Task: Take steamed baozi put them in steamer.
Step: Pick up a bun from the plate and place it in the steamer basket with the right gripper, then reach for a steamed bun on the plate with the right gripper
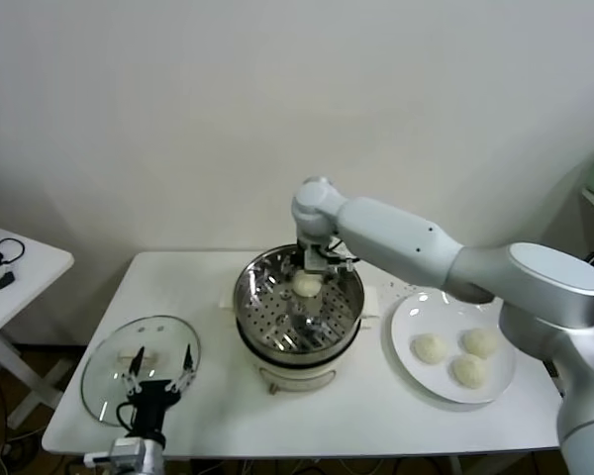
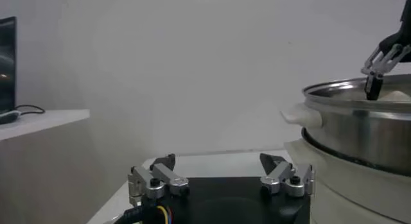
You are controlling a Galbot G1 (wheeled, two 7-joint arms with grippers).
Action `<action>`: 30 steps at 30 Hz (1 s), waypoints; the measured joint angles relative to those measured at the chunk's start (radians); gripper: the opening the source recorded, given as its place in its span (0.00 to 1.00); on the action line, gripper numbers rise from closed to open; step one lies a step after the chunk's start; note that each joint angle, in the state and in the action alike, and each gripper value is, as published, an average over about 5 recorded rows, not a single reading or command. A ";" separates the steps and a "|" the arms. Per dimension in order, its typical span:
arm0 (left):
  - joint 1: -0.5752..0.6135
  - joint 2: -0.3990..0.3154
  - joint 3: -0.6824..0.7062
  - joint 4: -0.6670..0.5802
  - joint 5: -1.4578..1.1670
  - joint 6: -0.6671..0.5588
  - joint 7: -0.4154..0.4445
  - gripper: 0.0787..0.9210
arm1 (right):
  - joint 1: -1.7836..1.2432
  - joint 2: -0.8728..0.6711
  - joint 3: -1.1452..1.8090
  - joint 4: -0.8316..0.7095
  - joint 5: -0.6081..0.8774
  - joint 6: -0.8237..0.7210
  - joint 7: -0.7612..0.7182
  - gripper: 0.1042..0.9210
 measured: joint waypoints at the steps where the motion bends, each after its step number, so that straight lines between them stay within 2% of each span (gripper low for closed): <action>1: -0.002 0.000 0.001 -0.001 -0.005 0.002 -0.004 0.88 | 0.021 -0.018 -0.015 0.006 0.036 -0.018 -0.002 0.88; 10: -0.012 0.016 0.000 -0.001 -0.047 0.017 -0.025 0.88 | 0.208 -0.220 -0.198 0.059 0.431 -0.257 -0.010 0.88; 15: -0.011 0.023 0.002 -0.007 -0.061 0.021 -0.032 0.88 | 0.240 -0.346 -0.257 0.079 0.577 -0.383 -0.008 0.88; 21: -0.005 0.023 0.008 -0.018 -0.073 0.024 -0.037 0.88 | 0.188 -0.473 -0.258 0.082 0.635 -0.490 -0.003 0.88; 30: 0.003 0.027 -0.002 -0.024 -0.075 0.033 -0.041 0.88 | -0.023 -0.579 -0.138 0.082 0.604 -0.589 0.034 0.88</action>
